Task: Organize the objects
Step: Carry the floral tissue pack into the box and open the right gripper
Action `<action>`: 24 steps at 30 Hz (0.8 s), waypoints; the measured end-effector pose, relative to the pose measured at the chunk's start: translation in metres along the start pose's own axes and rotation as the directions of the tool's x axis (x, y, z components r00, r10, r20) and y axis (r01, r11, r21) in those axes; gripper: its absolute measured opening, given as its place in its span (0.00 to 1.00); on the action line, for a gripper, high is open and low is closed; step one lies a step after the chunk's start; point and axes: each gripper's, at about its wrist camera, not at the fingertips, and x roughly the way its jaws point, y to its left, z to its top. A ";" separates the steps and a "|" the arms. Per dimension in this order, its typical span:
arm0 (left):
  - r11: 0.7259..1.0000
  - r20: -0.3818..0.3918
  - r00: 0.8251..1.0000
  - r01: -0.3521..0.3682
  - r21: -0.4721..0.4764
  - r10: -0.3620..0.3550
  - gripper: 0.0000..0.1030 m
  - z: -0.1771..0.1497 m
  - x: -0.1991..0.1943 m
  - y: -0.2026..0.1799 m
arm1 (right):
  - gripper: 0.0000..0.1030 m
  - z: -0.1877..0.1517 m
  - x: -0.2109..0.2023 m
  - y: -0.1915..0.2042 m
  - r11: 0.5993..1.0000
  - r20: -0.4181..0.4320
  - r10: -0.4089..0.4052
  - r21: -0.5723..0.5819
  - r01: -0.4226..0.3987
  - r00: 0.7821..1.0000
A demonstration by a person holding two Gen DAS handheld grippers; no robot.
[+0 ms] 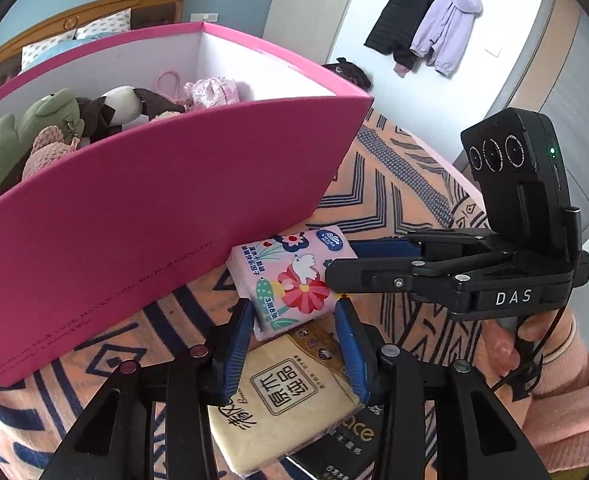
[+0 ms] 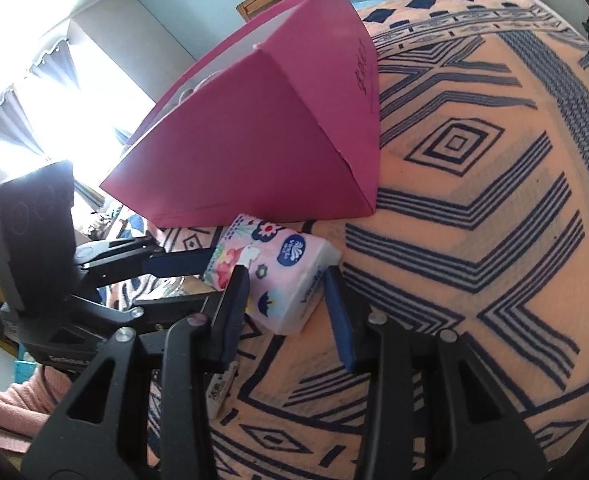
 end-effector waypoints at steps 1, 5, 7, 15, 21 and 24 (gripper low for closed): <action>1.000 0.001 1.000 0.001 0.001 -0.001 0.41 0.000 -0.001 -0.001 | 0.40 0.000 -0.001 0.001 1.000 0.003 -0.001 -0.003 0.001 1.000; 1.000 0.021 1.000 0.012 0.008 -0.012 0.41 0.001 -0.010 -0.008 | 0.40 0.001 -0.009 0.007 0.999 0.022 -0.018 -0.031 0.018 1.000; 1.000 0.034 0.999 0.018 0.008 -0.018 0.41 0.002 -0.014 -0.010 | 0.40 0.002 -0.013 0.011 0.998 0.032 -0.029 -0.052 0.031 0.999; 1.000 0.077 0.997 0.022 0.020 -0.023 0.41 0.003 -0.029 -0.021 | 0.40 0.006 -0.027 0.027 0.991 0.073 -0.050 -0.116 0.059 0.996; 1.000 0.113 0.993 0.017 0.020 -0.019 0.41 0.005 -0.042 -0.026 | 0.40 0.009 -0.037 0.036 0.989 0.092 -0.039 -0.140 0.052 0.995; 1.000 0.134 0.991 0.015 0.022 -0.018 0.41 0.005 -0.049 -0.028 | 0.40 0.010 -0.043 0.041 0.986 0.106 -0.032 -0.157 0.048 0.994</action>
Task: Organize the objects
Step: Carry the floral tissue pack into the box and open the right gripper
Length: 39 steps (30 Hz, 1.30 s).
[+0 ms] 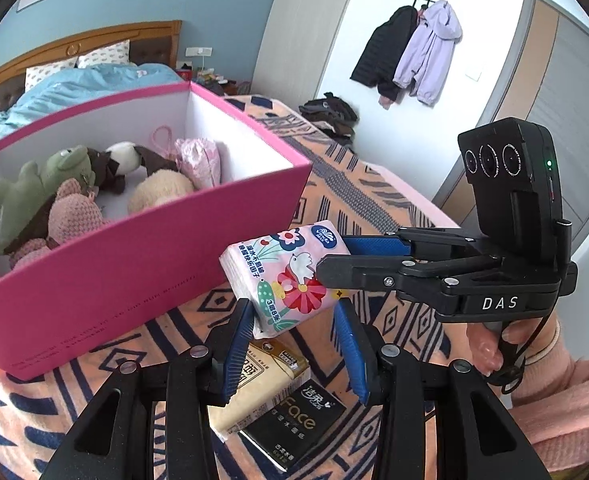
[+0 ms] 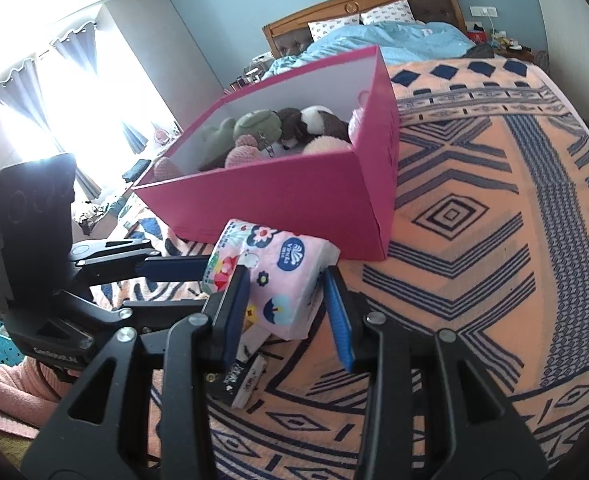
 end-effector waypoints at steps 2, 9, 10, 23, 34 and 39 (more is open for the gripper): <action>1.000 0.013 1.000 0.001 0.004 -0.001 0.41 0.001 -0.005 -0.002 | 0.40 0.001 -0.005 0.004 1.000 0.011 0.004 -0.014 -0.004 1.000; 1.000 0.066 0.998 -0.006 0.026 0.005 0.41 0.009 -0.022 -0.010 | 0.40 0.013 -0.023 0.019 0.998 0.059 0.009 -0.070 -0.005 0.998; 1.000 0.072 0.997 -0.007 0.028 0.005 0.41 0.010 -0.025 -0.011 | 0.40 0.015 -0.026 0.021 0.997 0.066 0.012 -0.077 -0.007 0.998; 0.999 0.129 0.991 -0.044 0.030 0.039 0.41 0.032 -0.036 -0.009 | 0.40 0.045 -0.036 0.032 0.990 0.127 0.028 -0.141 -0.009 0.991; 0.997 0.130 0.989 -0.070 0.029 0.066 0.41 0.052 -0.029 -0.003 | 0.40 0.065 -0.032 0.028 0.989 0.152 0.020 -0.147 0.002 0.988; 0.996 0.129 0.988 -0.086 0.031 0.082 0.41 0.059 -0.026 0.001 | 0.40 0.071 -0.030 0.025 0.990 0.157 0.020 -0.143 0.003 0.987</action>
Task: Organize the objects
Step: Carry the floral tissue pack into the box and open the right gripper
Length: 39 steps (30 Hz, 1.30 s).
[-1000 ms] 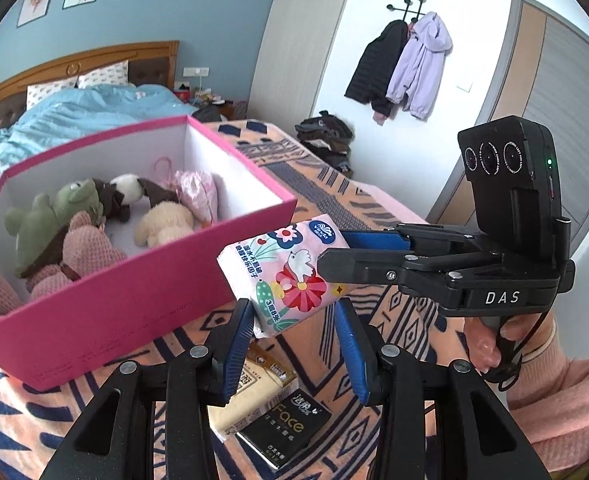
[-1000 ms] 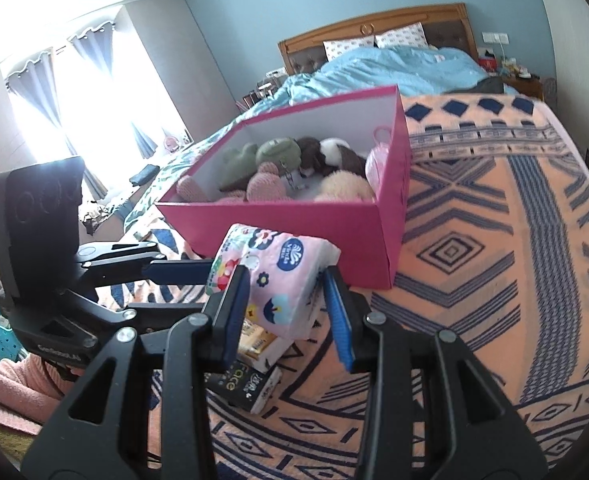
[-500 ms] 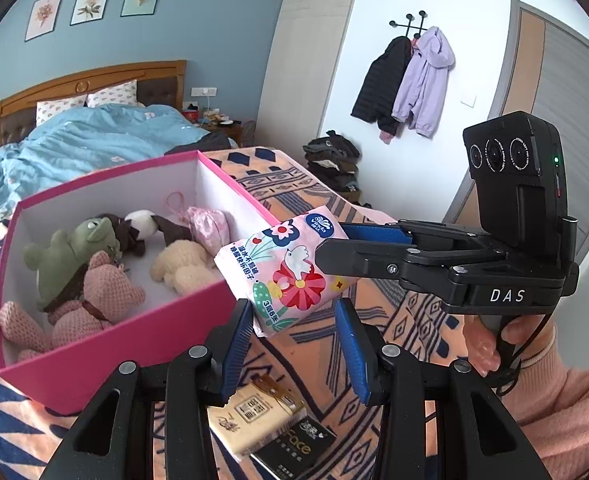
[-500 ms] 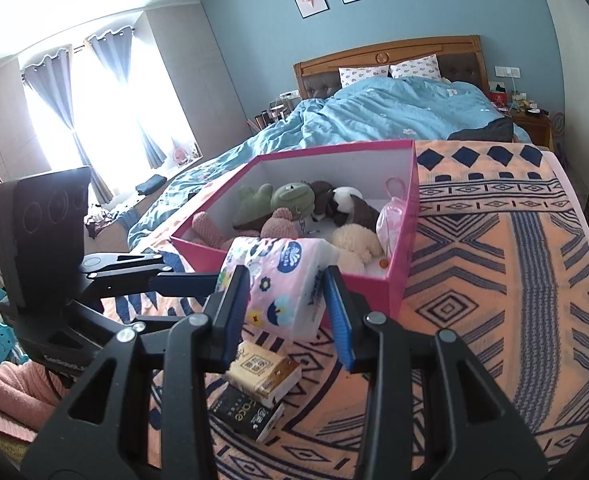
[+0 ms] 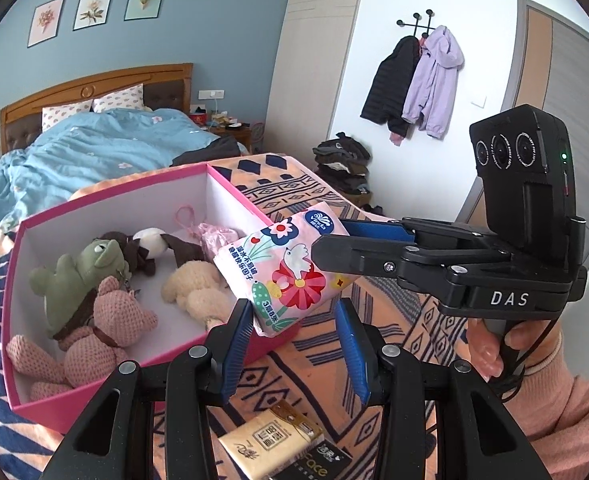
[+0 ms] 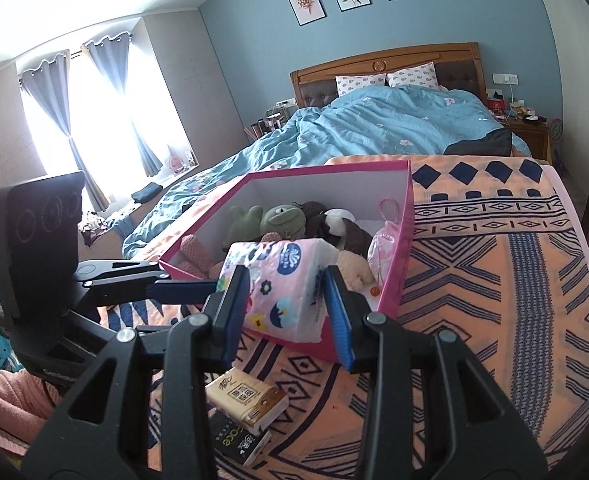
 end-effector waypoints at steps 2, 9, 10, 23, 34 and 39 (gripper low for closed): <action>1.000 -0.002 1.000 -0.008 -0.003 0.008 0.41 0.002 0.002 0.002 | 0.40 0.001 0.001 -0.001 1.000 0.002 0.003 0.005 -0.003 1.000; 1.000 -0.011 1.000 -0.024 -0.014 0.024 0.41 0.006 0.007 0.007 | 0.40 0.010 0.007 -0.006 1.000 0.001 0.017 0.014 -0.017 1.000; 1.000 -0.012 1.000 -0.026 -0.016 0.026 0.41 0.006 0.008 0.008 | 0.40 0.010 0.008 -0.006 1.000 0.001 0.018 0.015 -0.018 1.000; 0.997 -0.027 0.998 -0.064 -0.039 0.063 0.41 0.018 0.019 0.025 | 0.40 0.018 0.026 -0.013 1.000 -0.018 0.008 0.022 -0.008 1.000; 0.995 -0.078 0.994 -0.083 -0.050 0.079 0.41 0.023 0.041 0.039 | 0.40 0.019 0.049 -0.028 0.999 -0.069 -0.005 0.049 0.009 0.998; 0.994 -0.109 0.990 -0.094 -0.059 0.088 0.41 0.023 0.053 0.045 | 0.41 0.018 0.063 -0.036 0.997 -0.112 -0.022 0.069 0.030 0.994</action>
